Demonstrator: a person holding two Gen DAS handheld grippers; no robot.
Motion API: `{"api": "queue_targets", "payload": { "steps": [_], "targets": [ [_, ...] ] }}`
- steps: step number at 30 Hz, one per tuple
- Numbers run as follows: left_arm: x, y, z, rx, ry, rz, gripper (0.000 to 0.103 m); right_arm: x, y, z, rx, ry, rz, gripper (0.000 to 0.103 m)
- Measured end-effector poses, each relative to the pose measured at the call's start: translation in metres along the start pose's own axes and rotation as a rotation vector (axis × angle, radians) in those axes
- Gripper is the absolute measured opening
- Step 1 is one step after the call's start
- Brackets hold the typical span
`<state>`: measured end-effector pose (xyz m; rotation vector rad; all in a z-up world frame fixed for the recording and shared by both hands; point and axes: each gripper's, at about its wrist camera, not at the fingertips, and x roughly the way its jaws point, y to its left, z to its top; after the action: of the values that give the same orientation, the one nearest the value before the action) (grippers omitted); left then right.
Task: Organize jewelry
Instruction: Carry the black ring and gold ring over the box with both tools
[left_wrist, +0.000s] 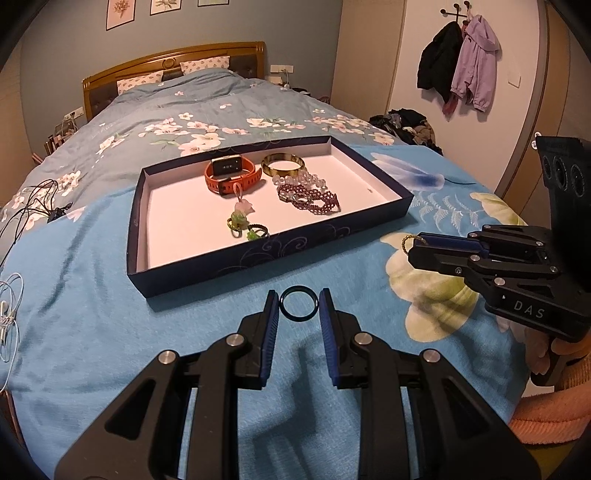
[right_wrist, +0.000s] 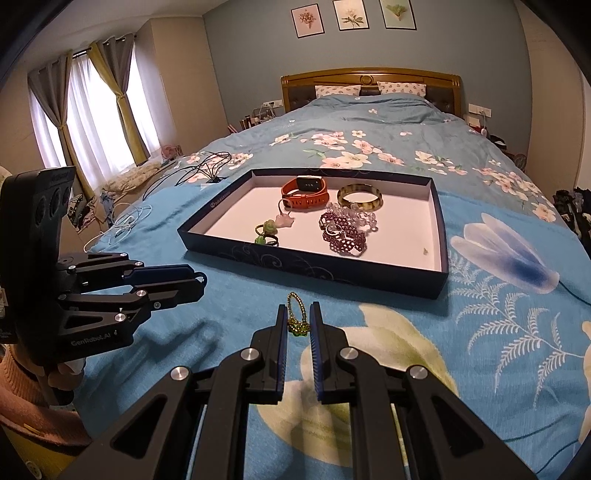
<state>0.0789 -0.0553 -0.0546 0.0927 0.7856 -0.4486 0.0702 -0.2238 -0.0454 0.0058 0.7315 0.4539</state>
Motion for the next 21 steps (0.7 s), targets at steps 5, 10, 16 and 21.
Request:
{"api": "queue_targets", "payload": {
  "steps": [5,10,16,21],
  "targets": [
    [-0.002,0.005,0.003,-0.015,-0.014,0.006,0.023,0.000,0.001,0.004,-0.003,-0.009,0.001,0.010],
    [-0.005,0.008,0.006,-0.025,-0.026,0.010,0.023,-0.001,0.002,0.008,-0.012,-0.019,0.001,0.010],
    [-0.007,0.009,0.009,-0.027,-0.037,0.012,0.023,0.001,0.004,0.013,-0.024,-0.025,0.004,0.010],
    [-0.008,0.010,0.012,-0.028,-0.042,0.015,0.023,0.002,0.006,0.016,-0.031,-0.027,0.006,0.010]
  ]
}}
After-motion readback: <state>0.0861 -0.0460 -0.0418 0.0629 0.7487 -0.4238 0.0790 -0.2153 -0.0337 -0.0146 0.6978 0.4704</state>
